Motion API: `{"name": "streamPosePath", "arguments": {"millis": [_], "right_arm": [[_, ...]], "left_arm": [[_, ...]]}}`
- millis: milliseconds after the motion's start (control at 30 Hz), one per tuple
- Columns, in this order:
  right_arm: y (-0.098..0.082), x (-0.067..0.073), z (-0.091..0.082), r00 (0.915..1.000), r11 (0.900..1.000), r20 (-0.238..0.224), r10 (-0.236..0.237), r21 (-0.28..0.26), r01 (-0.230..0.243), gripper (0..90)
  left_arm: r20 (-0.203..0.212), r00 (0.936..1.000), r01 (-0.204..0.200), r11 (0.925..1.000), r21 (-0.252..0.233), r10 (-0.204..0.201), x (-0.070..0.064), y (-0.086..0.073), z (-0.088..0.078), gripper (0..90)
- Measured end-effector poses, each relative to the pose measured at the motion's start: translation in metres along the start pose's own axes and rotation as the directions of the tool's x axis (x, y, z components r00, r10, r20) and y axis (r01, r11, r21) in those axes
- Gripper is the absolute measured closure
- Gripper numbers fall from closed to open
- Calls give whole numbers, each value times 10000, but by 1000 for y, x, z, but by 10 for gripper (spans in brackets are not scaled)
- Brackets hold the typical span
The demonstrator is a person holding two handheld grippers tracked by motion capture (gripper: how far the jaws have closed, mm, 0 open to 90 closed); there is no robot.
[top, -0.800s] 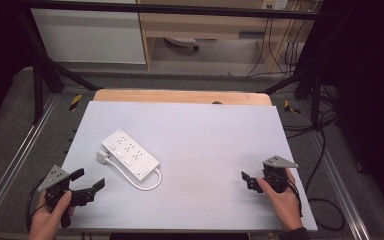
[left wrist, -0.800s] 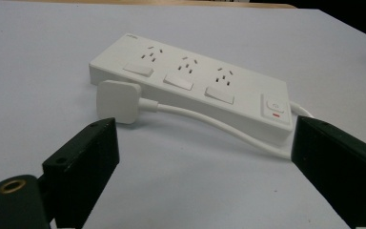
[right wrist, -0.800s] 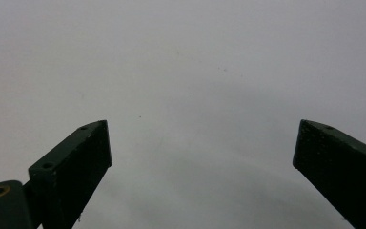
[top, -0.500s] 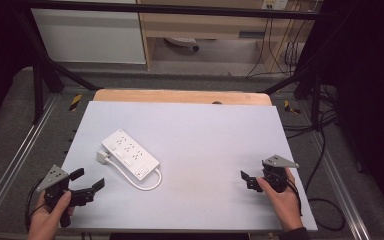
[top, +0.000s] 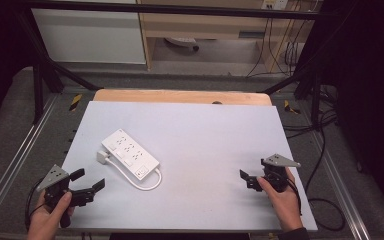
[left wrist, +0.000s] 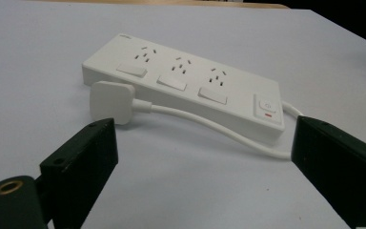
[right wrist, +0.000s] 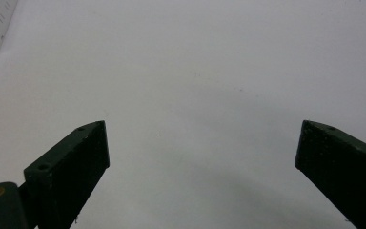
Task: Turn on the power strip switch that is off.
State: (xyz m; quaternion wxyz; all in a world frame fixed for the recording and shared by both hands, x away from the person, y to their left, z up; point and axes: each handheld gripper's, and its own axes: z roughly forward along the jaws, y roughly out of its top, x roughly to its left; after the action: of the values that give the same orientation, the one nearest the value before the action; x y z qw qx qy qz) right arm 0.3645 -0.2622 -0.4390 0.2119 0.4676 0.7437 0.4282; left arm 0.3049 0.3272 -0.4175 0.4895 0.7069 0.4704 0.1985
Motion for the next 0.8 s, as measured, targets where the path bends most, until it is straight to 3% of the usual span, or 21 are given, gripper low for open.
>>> {"name": "streamPosePath", "arguments": {"millis": [233,800], "right_arm": [[0,0,0,10000,10000,-13,-34,-8,34,45],[0,2,3,9997,9996,44,-222,173,222,44]], "left_arm": [[86,10000,21,9998,192,-22,-3,3,4,80],[216,9997,67,9999,145,-70,-9,16,18,88]]}}
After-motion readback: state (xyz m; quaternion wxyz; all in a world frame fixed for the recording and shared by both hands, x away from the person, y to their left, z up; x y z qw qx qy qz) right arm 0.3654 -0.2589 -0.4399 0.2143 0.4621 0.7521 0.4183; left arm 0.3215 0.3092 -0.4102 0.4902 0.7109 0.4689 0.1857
